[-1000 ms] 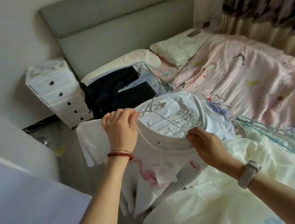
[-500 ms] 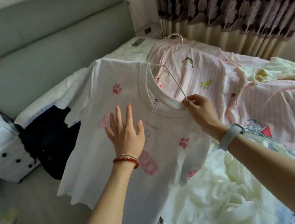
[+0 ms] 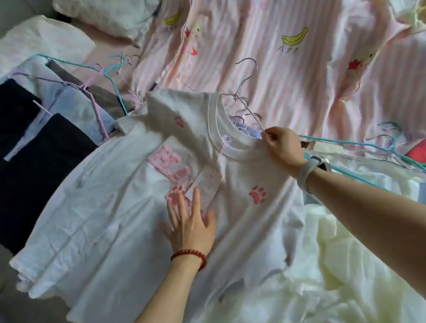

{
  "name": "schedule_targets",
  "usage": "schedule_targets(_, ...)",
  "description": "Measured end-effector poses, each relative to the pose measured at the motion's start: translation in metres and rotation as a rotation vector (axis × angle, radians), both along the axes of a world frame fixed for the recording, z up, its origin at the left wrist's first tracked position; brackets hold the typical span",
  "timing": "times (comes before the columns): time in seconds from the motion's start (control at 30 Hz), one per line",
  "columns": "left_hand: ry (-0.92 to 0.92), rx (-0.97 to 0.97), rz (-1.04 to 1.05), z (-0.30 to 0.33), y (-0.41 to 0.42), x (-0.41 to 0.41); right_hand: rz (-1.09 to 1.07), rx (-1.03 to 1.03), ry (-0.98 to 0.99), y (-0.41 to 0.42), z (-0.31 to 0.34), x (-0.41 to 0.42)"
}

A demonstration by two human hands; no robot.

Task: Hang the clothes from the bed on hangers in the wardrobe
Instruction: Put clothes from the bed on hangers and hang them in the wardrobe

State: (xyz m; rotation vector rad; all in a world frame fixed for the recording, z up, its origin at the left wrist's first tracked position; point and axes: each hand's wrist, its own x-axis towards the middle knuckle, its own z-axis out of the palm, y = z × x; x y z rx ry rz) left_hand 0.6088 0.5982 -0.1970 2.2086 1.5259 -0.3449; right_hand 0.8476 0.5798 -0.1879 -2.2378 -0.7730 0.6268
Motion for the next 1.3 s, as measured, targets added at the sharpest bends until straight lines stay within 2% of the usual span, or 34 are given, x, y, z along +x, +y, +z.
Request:
schedule_targets(0.2,0.105,-0.008,-0.005,-0.037,0.006,0.009,0.183,-0.203,0.007,0.0,-0.058,0.013)
schedule_targets(0.3,0.131,-0.044,-0.023,-0.038,0.011,0.008,0.192,-0.247,-0.019,-0.006,-0.061,0.009)
schedule_targets(0.4,0.102,-0.068,-0.041,-0.028,0.023,0.004,0.247,-0.22,-0.147,-0.011,-0.049,0.001)
schedule_targets(0.53,0.098,0.069,-0.032,0.012,0.03,-0.011,0.332,-0.096,-0.316,-0.013,-0.013,-0.025)
schedule_targets(0.67,0.01,0.291,-0.003,0.067,0.026,-0.052,0.39,0.006,-0.366,-0.014,0.043,-0.075)
schedule_targets(0.83,-0.115,0.558,0.131,0.136,0.0,-0.152,0.557,0.132,-0.383,-0.02,0.116,-0.181)
schedule_targets(1.0,-0.112,0.663,0.402,0.195,-0.062,-0.298,0.883,0.229,-0.393,-0.036,0.173,-0.334)
schedule_targets(1.3,0.011,0.789,1.003,0.248,-0.277,-0.588,1.51,0.515,-0.253,-0.129,0.236,-0.647)
